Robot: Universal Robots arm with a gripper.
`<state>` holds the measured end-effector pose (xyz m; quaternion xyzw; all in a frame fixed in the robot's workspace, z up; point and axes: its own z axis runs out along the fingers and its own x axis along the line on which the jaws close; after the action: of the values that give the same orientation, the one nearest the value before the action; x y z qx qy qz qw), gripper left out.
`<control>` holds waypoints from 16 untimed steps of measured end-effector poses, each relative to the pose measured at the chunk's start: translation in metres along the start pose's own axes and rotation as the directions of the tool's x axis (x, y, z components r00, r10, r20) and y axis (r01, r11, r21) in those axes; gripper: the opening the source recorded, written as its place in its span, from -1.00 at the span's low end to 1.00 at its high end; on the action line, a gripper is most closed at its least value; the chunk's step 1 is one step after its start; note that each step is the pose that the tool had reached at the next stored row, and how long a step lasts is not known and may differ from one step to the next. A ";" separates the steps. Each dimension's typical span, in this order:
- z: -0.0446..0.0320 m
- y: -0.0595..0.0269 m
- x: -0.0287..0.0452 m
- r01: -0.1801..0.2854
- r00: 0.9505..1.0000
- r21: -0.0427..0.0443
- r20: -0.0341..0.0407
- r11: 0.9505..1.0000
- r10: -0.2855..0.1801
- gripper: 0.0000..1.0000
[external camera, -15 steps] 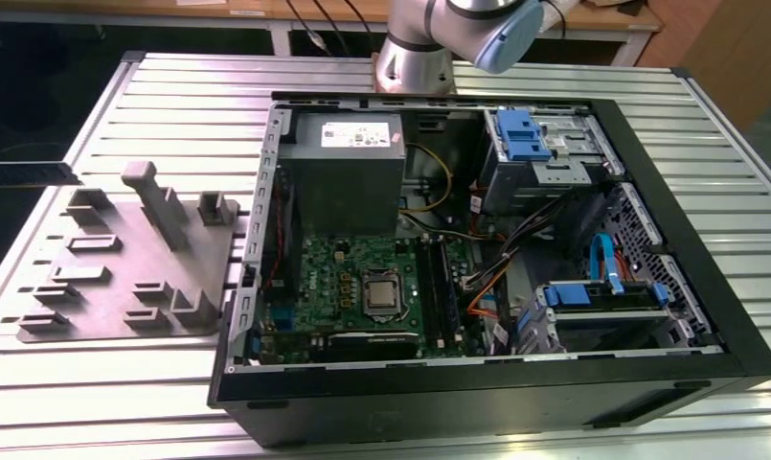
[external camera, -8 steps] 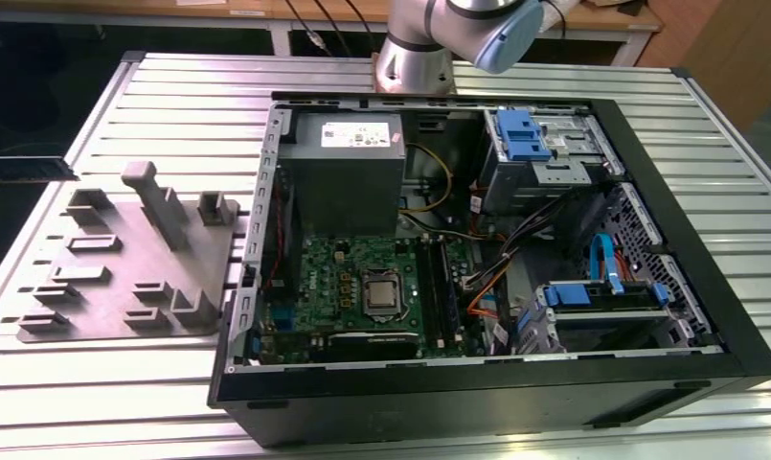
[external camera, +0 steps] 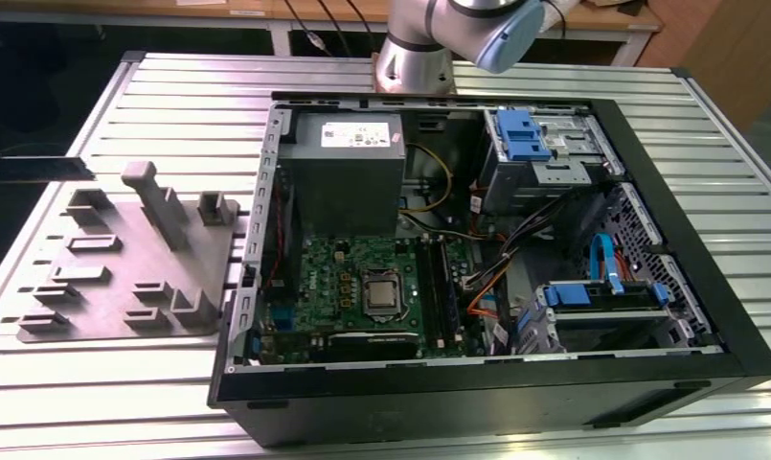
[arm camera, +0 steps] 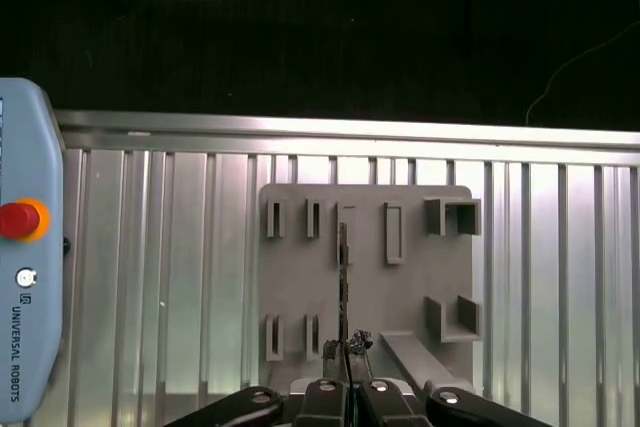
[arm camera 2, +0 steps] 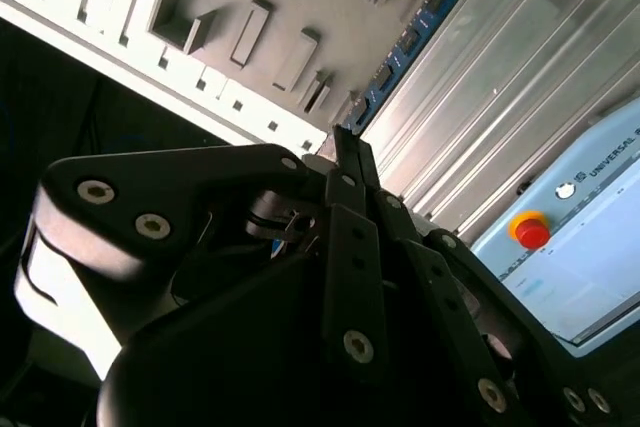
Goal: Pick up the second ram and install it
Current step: 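Pick up the second ram and move it above second insertion slot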
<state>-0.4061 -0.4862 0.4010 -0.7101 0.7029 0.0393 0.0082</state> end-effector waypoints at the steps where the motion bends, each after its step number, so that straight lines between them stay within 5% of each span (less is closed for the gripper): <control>1: -0.0002 -0.0040 0.0001 0.000 1.000 0.000 0.000 1.000 0.000 -0.77; 16: -0.0028 -0.0695 0.0006 0.000 1.000 0.000 0.000 1.000 0.000 -0.77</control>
<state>-0.3366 -0.4861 0.4007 -0.7101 0.7029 0.0393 0.0082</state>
